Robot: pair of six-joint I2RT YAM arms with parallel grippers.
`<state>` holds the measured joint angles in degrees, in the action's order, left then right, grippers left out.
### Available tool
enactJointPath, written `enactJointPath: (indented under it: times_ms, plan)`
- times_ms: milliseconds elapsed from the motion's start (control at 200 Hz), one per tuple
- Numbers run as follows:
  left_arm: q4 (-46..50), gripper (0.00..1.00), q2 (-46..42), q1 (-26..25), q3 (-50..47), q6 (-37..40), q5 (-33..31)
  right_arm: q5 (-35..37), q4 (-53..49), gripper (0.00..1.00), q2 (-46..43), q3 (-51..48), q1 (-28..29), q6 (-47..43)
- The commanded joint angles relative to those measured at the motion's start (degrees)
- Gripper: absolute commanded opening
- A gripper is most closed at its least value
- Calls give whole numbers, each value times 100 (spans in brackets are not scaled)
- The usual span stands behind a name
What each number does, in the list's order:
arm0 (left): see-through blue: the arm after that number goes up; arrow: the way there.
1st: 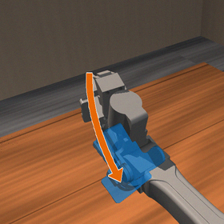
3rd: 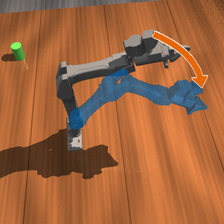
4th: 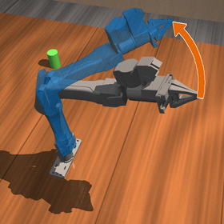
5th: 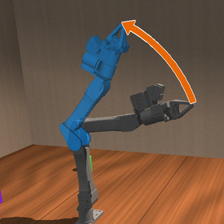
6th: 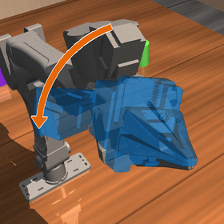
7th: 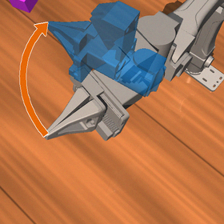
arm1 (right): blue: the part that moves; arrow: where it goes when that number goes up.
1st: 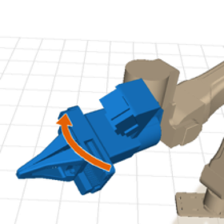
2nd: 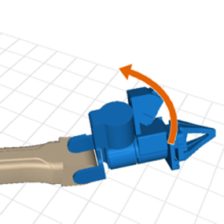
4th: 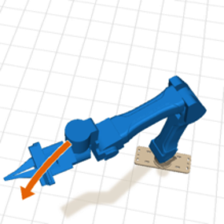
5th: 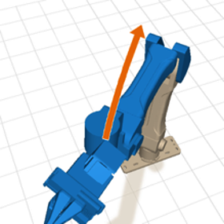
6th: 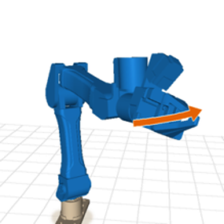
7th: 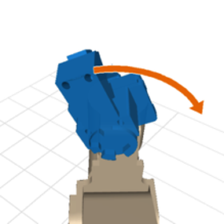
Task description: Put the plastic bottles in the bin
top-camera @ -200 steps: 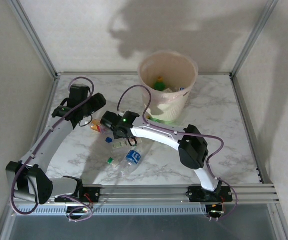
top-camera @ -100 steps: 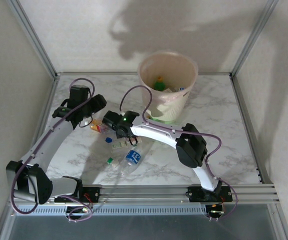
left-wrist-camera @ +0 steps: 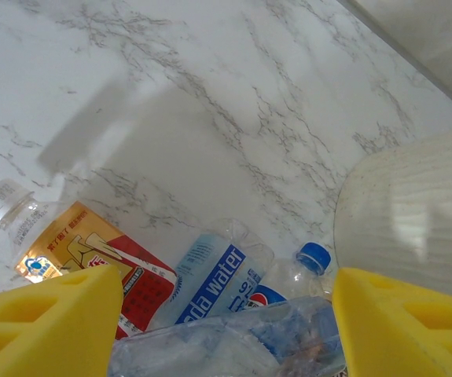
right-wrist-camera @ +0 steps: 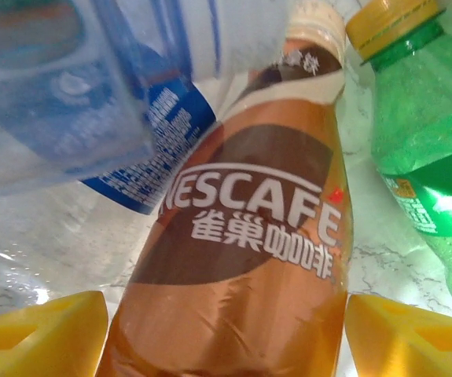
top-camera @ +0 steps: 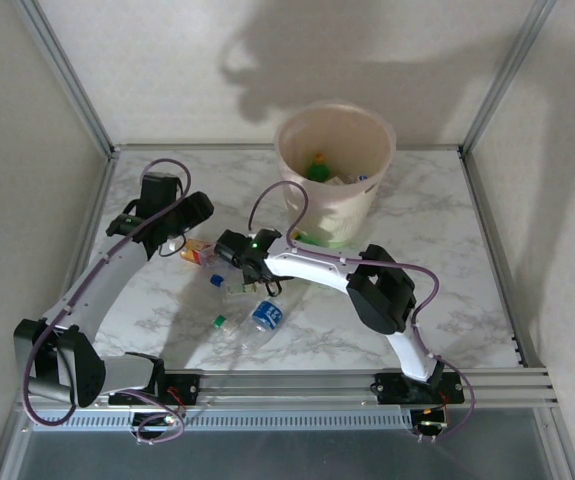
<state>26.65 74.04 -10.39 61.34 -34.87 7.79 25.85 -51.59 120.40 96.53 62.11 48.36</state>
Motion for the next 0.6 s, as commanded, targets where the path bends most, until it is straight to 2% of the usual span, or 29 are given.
enactJointPath:
  times_ms: [0,330,596]
  plan:
    - [-72,70,53,46,-18,62,74,-16,27,78,-312,-260,-53,163]
    - [-83,69,144,46,44,86,76,70,-7,69,-443,-372,-98,174]
    - [-128,69,163,46,27,77,78,28,9,54,-499,-458,-100,148]
